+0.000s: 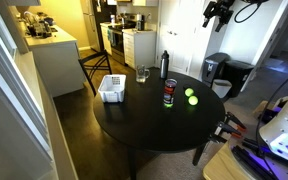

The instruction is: Put the bottle into the tennis ball

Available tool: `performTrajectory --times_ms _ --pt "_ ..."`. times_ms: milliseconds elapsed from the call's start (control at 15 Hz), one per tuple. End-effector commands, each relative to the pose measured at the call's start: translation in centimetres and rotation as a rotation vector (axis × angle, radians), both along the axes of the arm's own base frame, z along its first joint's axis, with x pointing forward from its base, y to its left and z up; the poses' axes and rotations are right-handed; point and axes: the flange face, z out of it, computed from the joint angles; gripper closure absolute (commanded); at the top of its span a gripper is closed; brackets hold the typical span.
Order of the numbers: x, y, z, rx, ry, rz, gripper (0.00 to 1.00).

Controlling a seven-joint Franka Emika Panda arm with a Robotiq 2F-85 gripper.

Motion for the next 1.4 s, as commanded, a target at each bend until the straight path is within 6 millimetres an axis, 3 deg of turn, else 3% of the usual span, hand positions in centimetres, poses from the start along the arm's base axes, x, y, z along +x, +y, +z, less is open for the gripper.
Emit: performTrajectory --times_ms 0,200,400,600,800,1133,1333 --pt "-2.5 -5.1 -1.2 0.057 -0.037 -0.157 0.0" --pt "-4.1 -11.0 -3.9 0.157 -0.047 -0.3 0.0" --pt "-5.5 -16.5 -8.1 0.215 -0.054 -0.422 0.0" --pt "-5.7 -20.3 -11.7 0.256 -0.034 -0.447 0.0" --pt "-4.4 -22.5 -13.9 0.291 -0.024 -0.443 0.0" --pt "0.4 -24.1 -17.7 0.28 0.024 -0.452 0.0" --pt "2.4 -24.6 -22.3 0.259 0.139 -0.467 0.0"
